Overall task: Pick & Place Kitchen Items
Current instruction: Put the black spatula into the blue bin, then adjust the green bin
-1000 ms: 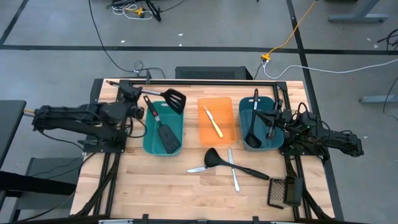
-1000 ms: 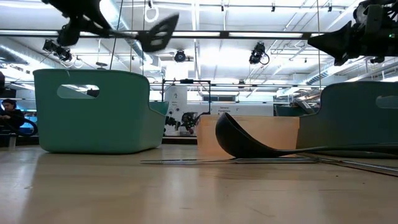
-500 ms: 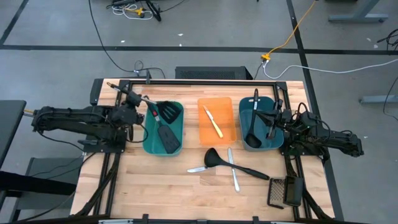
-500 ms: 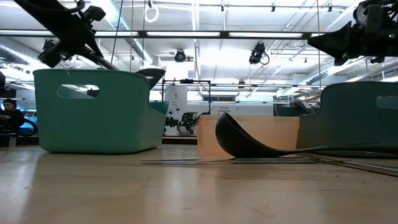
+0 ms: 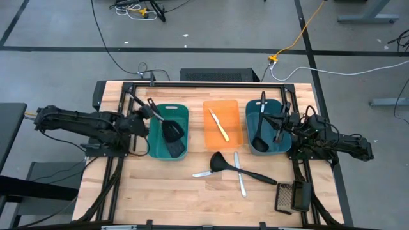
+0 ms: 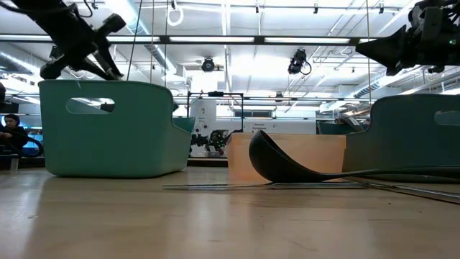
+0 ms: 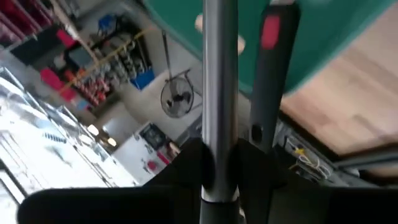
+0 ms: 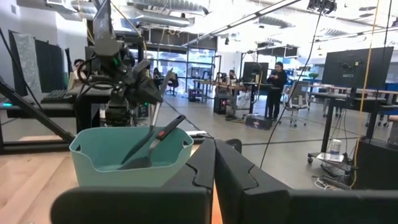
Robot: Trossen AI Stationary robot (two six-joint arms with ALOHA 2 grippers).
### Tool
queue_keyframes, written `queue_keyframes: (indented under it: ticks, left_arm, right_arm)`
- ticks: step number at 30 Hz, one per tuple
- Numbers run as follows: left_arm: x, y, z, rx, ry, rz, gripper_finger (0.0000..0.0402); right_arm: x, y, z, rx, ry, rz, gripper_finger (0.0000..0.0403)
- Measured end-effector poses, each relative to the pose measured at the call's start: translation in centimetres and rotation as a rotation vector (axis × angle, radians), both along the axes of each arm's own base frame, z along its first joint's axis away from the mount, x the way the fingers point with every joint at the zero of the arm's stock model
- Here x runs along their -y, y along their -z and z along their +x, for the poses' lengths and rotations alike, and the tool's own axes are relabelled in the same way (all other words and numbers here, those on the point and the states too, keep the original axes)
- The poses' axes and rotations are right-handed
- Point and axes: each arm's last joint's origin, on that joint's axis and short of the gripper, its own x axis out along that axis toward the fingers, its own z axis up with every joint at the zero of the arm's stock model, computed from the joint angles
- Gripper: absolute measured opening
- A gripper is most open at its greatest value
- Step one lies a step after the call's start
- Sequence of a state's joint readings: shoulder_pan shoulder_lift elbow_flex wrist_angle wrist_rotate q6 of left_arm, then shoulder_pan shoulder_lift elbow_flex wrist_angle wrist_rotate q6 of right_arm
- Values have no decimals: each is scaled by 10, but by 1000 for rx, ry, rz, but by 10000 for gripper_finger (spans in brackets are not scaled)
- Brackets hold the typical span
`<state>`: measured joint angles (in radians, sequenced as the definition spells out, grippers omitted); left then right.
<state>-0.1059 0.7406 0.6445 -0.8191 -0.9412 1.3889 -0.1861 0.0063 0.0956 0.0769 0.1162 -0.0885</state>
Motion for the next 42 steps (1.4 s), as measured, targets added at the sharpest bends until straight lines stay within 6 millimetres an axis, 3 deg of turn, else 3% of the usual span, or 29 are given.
queue_keyframes:
  ticks: [9, 18, 25, 34, 39, 42]
  left_arm:
    - [3, 43, 8, -66, 45, -42, 73]
    - [6, 54, 9, -66, 126, -179, 74]
    - [5, 50, 13, 17, 82, -149, 131]
    - [5, 10, 23, 278, -14, -154, 144]
    - [8, -30, 28, 585, -87, -334, 145]
    - [11, -54, 29, 810, -133, -601, 139]
  right_arm:
    - [0, 1, 0, -12, 2, 0, 9]
    - [0, 2, 0, -33, 12, -18, 9]
    - [0, 3, 0, -35, 11, -17, 9]
    - [0, 3, 0, -35, 11, -17, 9]
    - [0, 3, 0, -35, 6, -18, 9]
    - [0, 3, 0, -34, 3, -19, 9]
